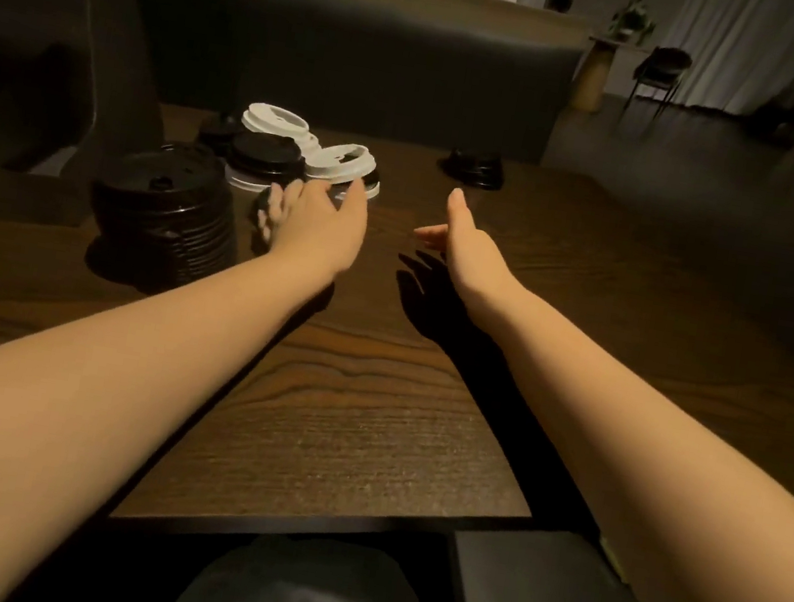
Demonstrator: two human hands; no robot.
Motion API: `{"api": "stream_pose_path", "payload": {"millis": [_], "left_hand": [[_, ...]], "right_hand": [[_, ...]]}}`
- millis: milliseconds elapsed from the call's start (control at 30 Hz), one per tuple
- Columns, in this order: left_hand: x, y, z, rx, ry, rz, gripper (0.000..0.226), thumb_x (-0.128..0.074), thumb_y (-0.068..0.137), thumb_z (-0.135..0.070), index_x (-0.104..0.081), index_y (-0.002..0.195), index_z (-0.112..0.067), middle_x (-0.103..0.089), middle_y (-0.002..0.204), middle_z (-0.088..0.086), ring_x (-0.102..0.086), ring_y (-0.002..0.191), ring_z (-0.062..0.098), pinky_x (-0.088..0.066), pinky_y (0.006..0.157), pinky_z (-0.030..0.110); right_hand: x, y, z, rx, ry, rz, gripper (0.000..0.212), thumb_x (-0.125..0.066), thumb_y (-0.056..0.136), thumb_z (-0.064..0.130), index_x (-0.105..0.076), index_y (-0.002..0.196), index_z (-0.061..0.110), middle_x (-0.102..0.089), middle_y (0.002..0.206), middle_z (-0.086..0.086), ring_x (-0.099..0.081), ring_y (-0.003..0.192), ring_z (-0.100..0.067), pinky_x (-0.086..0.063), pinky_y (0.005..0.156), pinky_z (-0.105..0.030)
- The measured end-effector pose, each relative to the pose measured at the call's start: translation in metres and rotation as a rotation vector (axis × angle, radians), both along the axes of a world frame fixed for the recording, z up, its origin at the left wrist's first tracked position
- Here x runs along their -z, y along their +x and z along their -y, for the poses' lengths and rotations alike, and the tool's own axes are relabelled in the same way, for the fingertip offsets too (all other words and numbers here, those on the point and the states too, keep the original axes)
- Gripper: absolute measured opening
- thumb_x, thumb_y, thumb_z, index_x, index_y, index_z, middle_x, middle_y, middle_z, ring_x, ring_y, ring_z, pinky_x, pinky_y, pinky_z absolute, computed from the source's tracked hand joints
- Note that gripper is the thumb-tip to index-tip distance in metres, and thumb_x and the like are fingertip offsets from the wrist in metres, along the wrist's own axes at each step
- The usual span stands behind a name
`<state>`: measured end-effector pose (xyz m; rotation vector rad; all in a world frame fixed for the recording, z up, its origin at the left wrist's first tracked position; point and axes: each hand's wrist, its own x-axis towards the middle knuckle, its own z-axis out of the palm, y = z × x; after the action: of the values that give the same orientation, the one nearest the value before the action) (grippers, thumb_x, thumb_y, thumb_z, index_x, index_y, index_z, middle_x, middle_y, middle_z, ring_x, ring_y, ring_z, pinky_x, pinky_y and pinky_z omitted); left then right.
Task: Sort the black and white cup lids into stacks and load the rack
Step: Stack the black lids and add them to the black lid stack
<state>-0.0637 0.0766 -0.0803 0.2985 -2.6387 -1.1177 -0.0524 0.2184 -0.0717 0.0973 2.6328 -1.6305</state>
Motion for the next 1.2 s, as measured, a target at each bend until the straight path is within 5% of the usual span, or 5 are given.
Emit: {"api": "stream_pose_path", "payload": {"millis": [400, 700, 900, 1067, 1200], "left_hand": [[0.011, -0.005, 0.003, 0.182, 0.115, -0.17, 0.029, -0.042, 0.099, -0.025, -0.064, 0.116, -0.02, -0.06, 0.122, -0.001, -0.051, 0.109, 0.013, -0.037, 0.086, 0.025], [0.011, -0.012, 0.012, 0.231, -0.027, 0.006, 0.045, -0.052, 0.095, -0.027, -0.045, 0.139, -0.018, -0.05, 0.14, 0.003, -0.046, 0.129, 0.023, -0.036, 0.109, 0.037], [0.012, -0.011, 0.014, 0.263, 0.21, -0.177, 0.052, -0.069, 0.087, -0.018, -0.049, 0.134, -0.017, -0.053, 0.133, -0.001, -0.047, 0.115, 0.005, -0.037, 0.087, 0.015], [0.007, -0.011, 0.013, 0.243, 0.579, -0.172, 0.063, -0.07, 0.086, -0.016, -0.041, 0.141, -0.012, -0.05, 0.125, -0.003, -0.052, 0.106, 0.002, -0.046, 0.072, 0.006], [0.01, -0.015, 0.019, 0.227, 0.278, -0.096, 0.047, -0.067, 0.088, -0.025, -0.055, 0.132, -0.012, -0.058, 0.13, 0.002, -0.052, 0.112, 0.009, -0.039, 0.086, 0.018]], "right_hand": [[0.022, -0.038, 0.002, -0.011, 0.25, -0.036, 0.071, -0.008, 0.095, 0.059, -0.062, 0.12, 0.02, -0.063, 0.12, -0.008, -0.052, 0.118, -0.028, -0.032, 0.108, -0.05], [0.02, -0.022, 0.002, -0.105, 0.272, -0.053, 0.061, -0.019, 0.097, 0.06, -0.06, 0.072, 0.023, -0.061, 0.106, -0.012, -0.05, 0.115, -0.03, -0.038, 0.102, -0.046], [0.014, -0.014, -0.003, -0.188, 0.074, -0.136, 0.048, -0.034, 0.1, 0.046, -0.047, 0.14, 0.022, -0.05, 0.137, 0.005, -0.046, 0.124, -0.011, -0.034, 0.094, -0.018], [0.017, -0.01, -0.002, -0.103, -0.008, -0.232, 0.044, -0.055, 0.095, 0.018, -0.046, 0.138, 0.018, -0.054, 0.134, 0.001, -0.052, 0.119, -0.011, -0.043, 0.089, -0.019], [0.021, -0.015, 0.0, -0.127, -0.024, -0.179, 0.037, -0.054, 0.096, 0.018, -0.054, 0.133, 0.019, -0.061, 0.124, 0.002, -0.058, 0.112, -0.011, -0.048, 0.083, -0.017]]}}
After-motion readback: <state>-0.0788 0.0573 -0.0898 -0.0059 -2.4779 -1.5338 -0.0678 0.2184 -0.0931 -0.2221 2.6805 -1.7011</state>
